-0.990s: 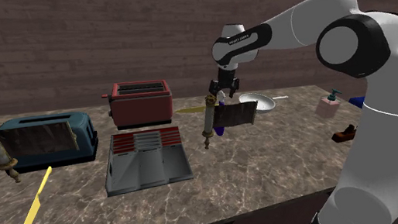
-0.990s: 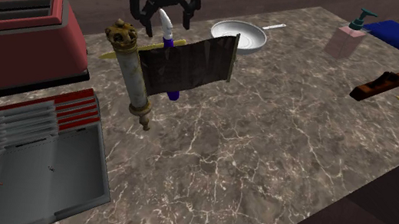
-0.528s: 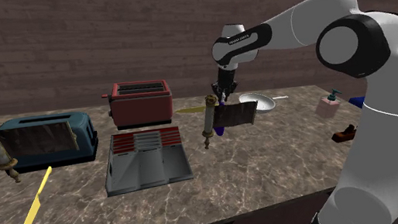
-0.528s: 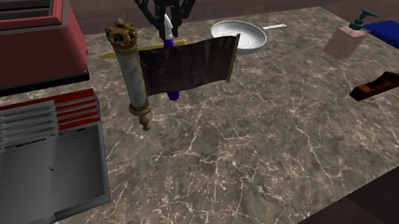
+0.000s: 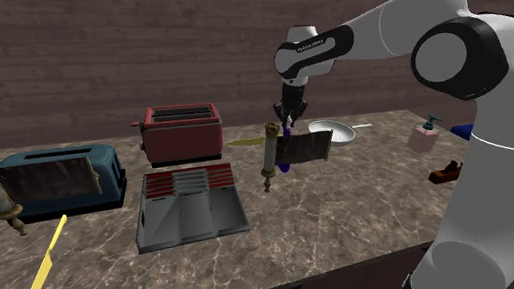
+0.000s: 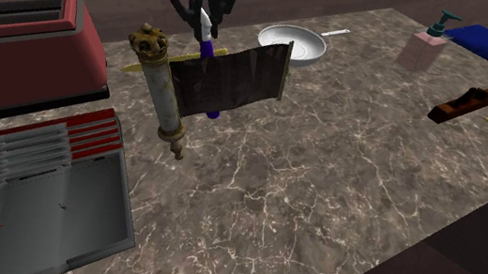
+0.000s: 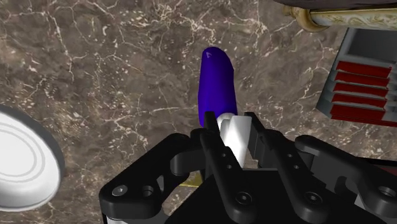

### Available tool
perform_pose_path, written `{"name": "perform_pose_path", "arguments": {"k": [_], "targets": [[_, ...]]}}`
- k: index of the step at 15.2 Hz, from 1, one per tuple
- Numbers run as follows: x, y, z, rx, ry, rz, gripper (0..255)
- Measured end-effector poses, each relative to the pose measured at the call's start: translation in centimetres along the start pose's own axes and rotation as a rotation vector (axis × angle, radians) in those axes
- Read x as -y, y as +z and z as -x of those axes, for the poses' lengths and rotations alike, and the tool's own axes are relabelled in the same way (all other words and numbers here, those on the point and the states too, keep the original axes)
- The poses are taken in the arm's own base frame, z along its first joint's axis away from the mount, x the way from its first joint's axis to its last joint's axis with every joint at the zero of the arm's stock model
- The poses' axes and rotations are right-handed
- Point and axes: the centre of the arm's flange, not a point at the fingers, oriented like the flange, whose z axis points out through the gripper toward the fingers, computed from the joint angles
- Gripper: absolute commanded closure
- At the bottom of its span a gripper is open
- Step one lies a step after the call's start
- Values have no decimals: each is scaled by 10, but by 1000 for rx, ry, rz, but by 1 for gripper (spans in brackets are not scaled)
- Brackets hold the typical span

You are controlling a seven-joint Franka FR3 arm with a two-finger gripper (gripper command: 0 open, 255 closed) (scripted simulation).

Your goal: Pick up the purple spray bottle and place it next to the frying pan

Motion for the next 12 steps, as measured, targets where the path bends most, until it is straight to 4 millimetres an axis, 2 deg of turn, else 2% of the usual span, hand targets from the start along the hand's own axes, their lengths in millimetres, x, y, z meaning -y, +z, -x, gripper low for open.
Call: {"name": "perform_pose_path", "arguments": {"k": [12], "targets": [[-1,-62,-4,0,0,0,255]]}}
